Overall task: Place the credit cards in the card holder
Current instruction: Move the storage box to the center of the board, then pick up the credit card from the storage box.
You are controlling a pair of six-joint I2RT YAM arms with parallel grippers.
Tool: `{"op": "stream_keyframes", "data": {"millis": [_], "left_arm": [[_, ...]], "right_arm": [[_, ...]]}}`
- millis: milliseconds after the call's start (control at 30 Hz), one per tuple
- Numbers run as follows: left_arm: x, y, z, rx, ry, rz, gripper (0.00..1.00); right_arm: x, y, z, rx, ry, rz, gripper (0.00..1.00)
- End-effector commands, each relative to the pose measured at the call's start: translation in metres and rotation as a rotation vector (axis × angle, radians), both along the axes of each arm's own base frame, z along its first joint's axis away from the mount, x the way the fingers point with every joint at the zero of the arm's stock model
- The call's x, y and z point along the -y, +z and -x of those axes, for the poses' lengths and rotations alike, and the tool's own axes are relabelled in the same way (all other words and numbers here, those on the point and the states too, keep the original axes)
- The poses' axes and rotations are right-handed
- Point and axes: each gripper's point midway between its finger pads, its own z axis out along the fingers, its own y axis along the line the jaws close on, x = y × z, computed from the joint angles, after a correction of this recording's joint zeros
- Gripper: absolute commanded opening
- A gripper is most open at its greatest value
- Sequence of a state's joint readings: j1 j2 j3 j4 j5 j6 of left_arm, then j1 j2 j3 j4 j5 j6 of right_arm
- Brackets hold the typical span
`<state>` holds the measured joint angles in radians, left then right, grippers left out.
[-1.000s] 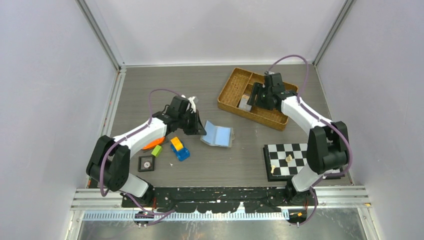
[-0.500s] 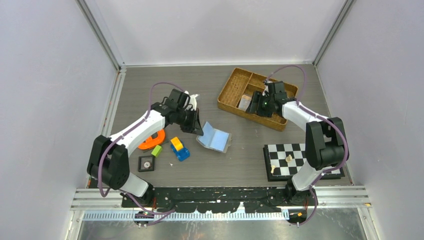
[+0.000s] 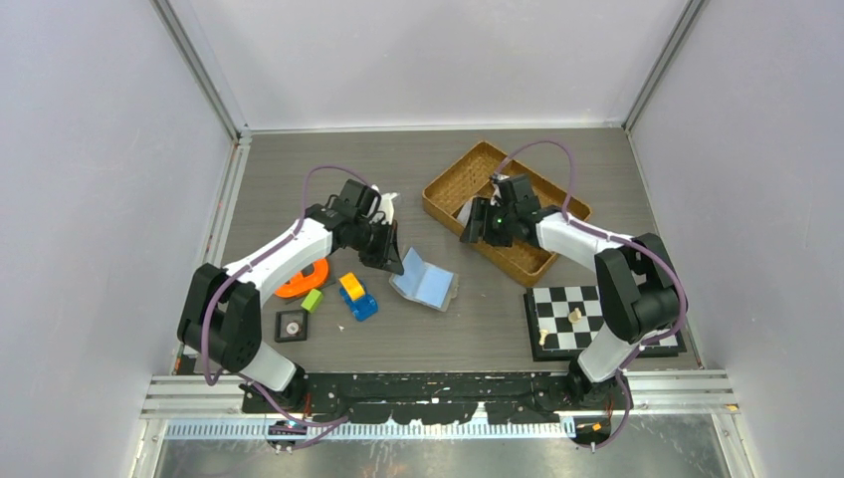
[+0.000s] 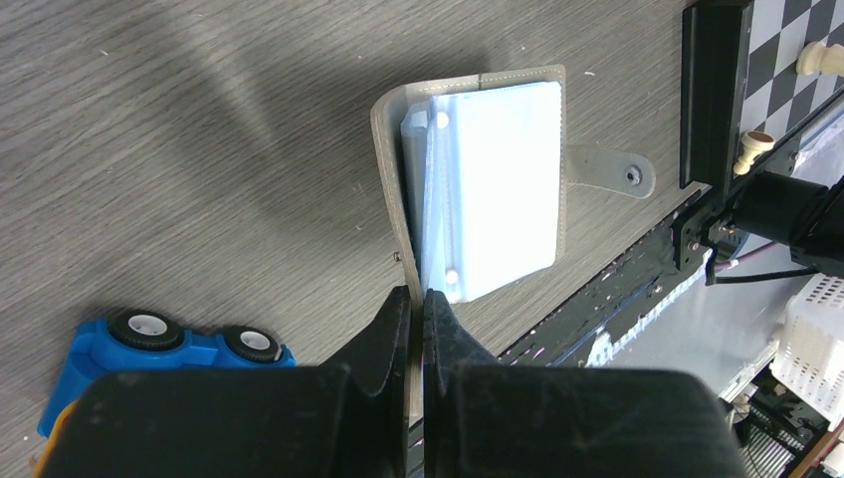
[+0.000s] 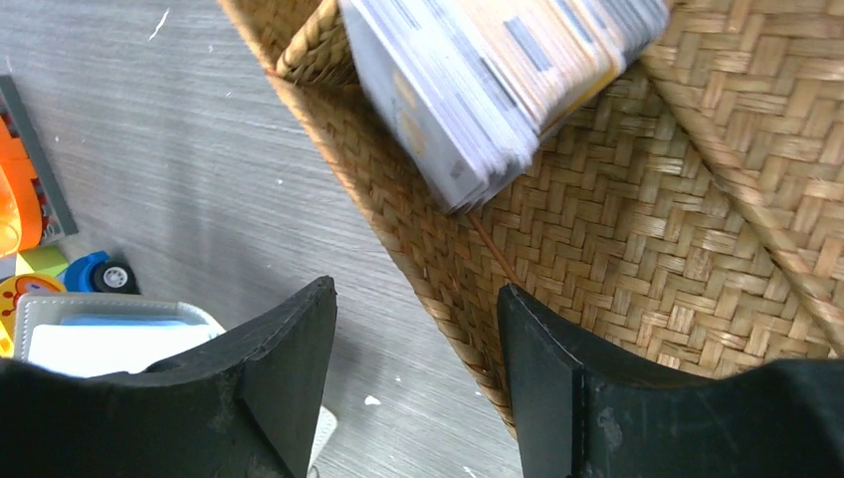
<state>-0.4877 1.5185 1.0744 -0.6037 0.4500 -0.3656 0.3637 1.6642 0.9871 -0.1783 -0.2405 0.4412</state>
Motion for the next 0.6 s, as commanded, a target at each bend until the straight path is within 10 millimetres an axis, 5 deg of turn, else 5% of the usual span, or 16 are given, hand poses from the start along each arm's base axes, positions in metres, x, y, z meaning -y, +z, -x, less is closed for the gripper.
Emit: {"op": "stream_keyframes", "data": {"millis": [0,367,567], "left_arm": [[0.0,0.0,-0.001,0.01,-0.014,0.01,0.0],[-0.001,-0.005,-0.004,0.001,-0.014,-0.004,0.0],[-0.007,-0.007,-0.009,0.017,-0.006,-0.035,0.0]], "right_arm": [[-0.019,0.017,-0.004,0.051,0.007,-0.022,0.65],[-0.002,0.087,-0.018,0.194,0.073,0.181,0.75],[0.004,0.094,-0.044,0.233,0.117,0.288,0.83]]}}
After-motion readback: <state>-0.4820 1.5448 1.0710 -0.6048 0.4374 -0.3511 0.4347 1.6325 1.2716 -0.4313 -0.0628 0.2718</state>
